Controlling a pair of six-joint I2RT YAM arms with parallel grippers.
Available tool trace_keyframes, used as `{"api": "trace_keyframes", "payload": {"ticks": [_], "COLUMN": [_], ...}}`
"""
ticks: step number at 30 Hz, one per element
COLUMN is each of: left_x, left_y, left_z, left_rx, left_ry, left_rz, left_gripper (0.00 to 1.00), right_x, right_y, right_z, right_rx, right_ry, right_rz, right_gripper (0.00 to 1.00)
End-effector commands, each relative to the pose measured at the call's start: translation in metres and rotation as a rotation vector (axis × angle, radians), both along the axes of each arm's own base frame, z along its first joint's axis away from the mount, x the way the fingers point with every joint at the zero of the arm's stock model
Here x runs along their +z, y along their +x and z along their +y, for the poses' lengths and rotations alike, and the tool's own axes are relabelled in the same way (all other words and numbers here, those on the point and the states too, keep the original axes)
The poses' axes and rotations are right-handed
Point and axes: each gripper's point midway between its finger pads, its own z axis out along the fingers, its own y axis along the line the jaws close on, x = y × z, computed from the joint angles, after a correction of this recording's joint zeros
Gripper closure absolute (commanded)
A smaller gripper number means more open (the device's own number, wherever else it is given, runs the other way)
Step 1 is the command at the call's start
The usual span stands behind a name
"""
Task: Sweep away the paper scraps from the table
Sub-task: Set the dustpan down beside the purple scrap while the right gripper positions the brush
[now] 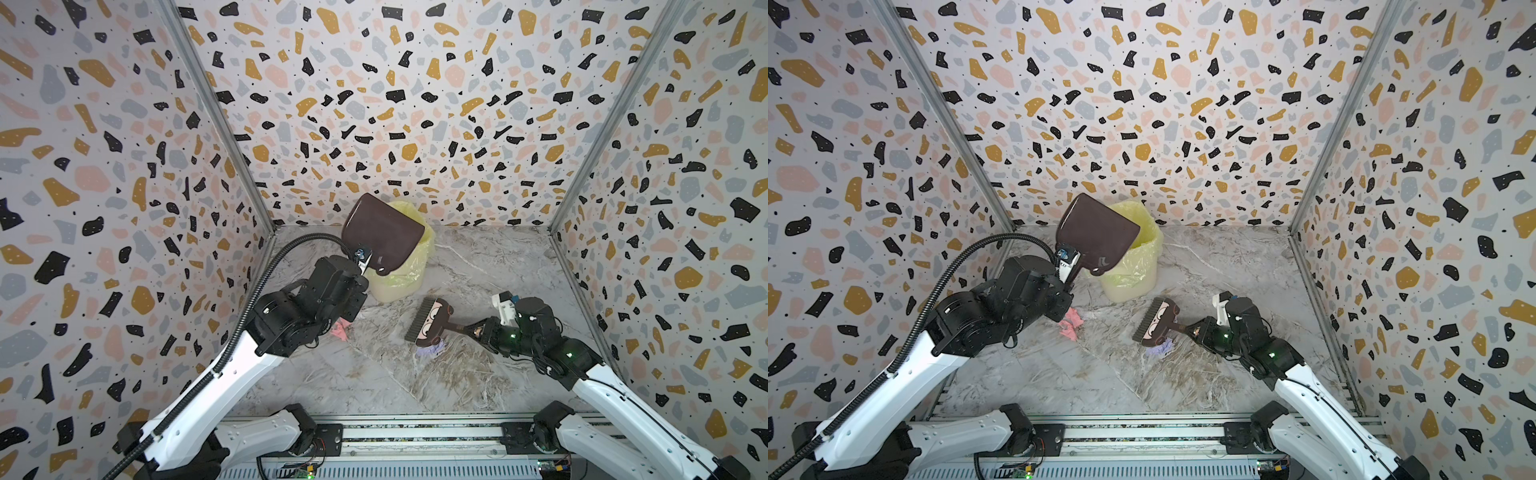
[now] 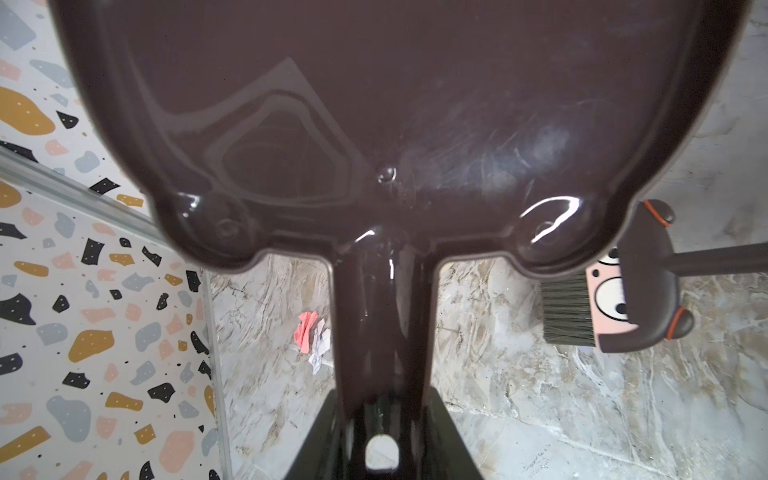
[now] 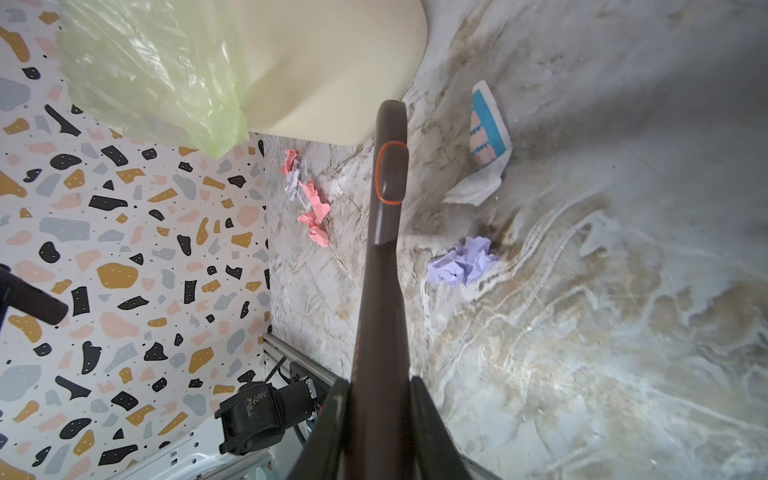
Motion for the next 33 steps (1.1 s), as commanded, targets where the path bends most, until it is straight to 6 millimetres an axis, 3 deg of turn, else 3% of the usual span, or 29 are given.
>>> {"api": "trace_keyframes", "payload": {"ticks": [1, 6, 11, 20, 23, 29, 33], "left_x": [0.013, 0.004, -0.008, -0.040, -0.047, -0.067, -0.084], "left_y": [-0.004, -0.019, -0.035, -0.066, -0.075, -0.090, -0.096], "left_z": [-0.017, -0.039, -0.056, -0.088, -0.091, -0.080, -0.069], "left_rx": [-0.038, -0.108, -0.158, -0.237, -0.245, -0.220, -0.191], "left_ry": [-0.060, -0.064, -0.071, -0.098, -0.090, -0.051, -0.013], "left_rz": [-0.021, 0.019, 0.069, 0.182, 0.212, 0.286, 0.316], "left_gripper": [1.00, 1.00, 1.00, 1.00, 1.00, 1.00, 1.00], "right_x": [0.010, -0.013, -0.034, -0.049, -0.041, 0.012, 0.031], "right_y": [0.020, 0.025, 0.005, -0.024, -0.025, -0.013, -0.006], "right_z": [0.009, 0.003, -0.020, -0.057, -0.066, -0.070, -0.071], "right_rx": [0.018, 0.027, 0.034, 0.012, -0.008, -0.022, -0.006], "right_ry": [0.001, -0.052, -0.084, -0.133, -0.149, -0.115, -0.110], "right_rz": [-0.079, -0.037, 0.041, 0.122, 0.117, 0.008, -0.024], "right_gripper": [1.00, 1.00, 1.00, 1.00, 1.00, 1.00, 1.00]}}
